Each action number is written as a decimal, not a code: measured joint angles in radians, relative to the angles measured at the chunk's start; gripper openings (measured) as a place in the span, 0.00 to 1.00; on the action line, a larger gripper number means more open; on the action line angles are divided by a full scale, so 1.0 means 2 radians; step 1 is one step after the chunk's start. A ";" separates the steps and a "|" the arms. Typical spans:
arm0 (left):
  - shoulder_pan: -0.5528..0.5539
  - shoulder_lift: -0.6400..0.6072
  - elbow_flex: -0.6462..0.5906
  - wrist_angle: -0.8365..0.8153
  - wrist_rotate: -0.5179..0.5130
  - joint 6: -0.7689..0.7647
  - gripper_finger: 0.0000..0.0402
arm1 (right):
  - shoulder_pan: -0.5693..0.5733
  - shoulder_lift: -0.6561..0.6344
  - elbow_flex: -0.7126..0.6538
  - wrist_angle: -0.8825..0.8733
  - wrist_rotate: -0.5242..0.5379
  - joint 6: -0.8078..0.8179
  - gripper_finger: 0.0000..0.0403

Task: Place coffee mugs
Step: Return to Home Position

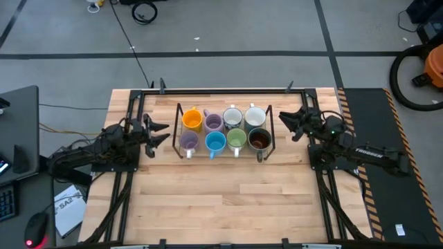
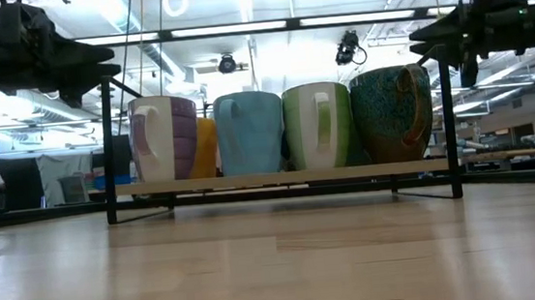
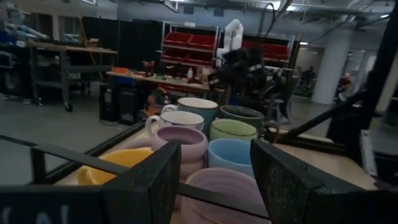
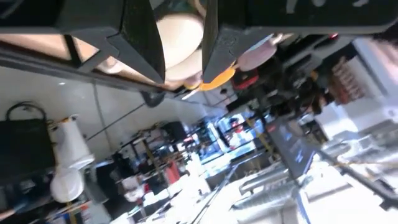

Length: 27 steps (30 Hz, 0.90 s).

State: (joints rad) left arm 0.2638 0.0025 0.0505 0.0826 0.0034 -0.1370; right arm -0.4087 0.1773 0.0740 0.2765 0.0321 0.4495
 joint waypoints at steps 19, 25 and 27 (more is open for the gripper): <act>0.000 0.002 0.000 0.005 -0.011 -0.031 0.45 | 0.011 -0.003 -0.022 -0.004 -0.029 0.023 0.28; 0.000 0.002 0.000 0.005 -0.011 -0.031 0.45 | 0.011 -0.003 -0.022 -0.004 -0.029 0.023 0.28; 0.000 0.002 0.000 0.005 -0.011 -0.031 0.45 | 0.011 -0.003 -0.022 -0.004 -0.029 0.023 0.28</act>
State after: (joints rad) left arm 0.2642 0.0059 0.0505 0.0925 -0.0177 -0.1982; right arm -0.3870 0.1715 0.0292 0.2695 -0.0259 0.4950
